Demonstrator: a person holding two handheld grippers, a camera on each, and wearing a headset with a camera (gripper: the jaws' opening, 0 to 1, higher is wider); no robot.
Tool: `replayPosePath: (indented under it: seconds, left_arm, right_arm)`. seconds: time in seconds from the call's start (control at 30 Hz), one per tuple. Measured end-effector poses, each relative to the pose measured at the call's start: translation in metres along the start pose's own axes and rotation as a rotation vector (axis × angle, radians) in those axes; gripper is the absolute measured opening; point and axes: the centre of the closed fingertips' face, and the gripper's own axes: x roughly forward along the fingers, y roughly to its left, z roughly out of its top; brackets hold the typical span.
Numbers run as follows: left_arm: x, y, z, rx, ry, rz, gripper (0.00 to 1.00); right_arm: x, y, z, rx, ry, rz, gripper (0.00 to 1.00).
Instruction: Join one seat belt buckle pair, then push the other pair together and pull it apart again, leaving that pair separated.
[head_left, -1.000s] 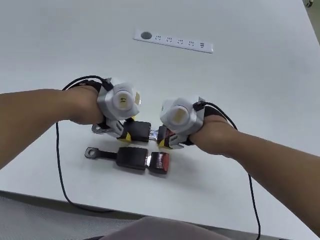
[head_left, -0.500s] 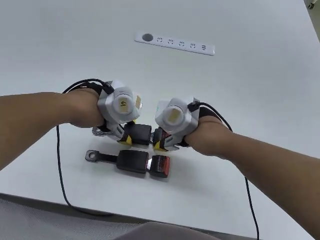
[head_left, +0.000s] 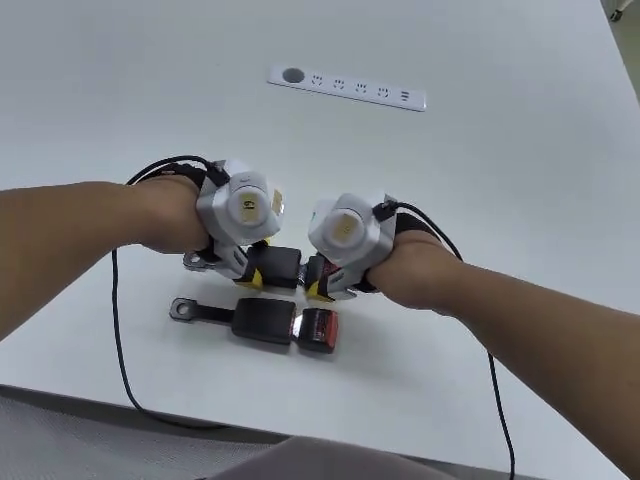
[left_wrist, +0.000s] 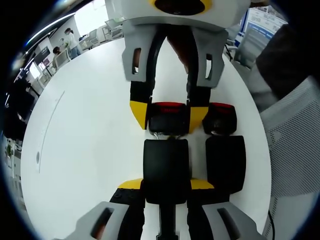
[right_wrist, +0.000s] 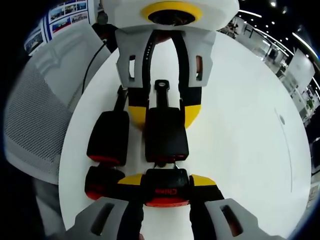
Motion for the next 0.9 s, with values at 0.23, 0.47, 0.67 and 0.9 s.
replayPosePath:
  seconds: [0.23, 0.47, 0.67, 0.9]
  left_arm:
    - [0.001, 0.002, -0.002, 0.004, -0.004, -0.003, 0.32]
    - [0.002, 0.001, -0.001, 0.003, -0.010, -0.003, 0.32]
    - [0.002, 0.001, -0.001, 0.007, -0.003, -0.004, 0.33]
    - [0.002, 0.002, -0.001, 0.003, -0.001, 0.006, 0.33]
  right_arm:
    - [-0.007, 0.001, -0.015, 0.018, 0.005, -0.001, 0.31]
    - [-0.012, 0.001, -0.026, 0.003, -0.007, 0.004, 0.32]
    - [-0.030, 0.003, -0.059, 0.004, 0.016, -0.005, 0.32]
    - [-0.051, -0.001, -0.101, 0.067, 0.028, -0.042, 0.32]
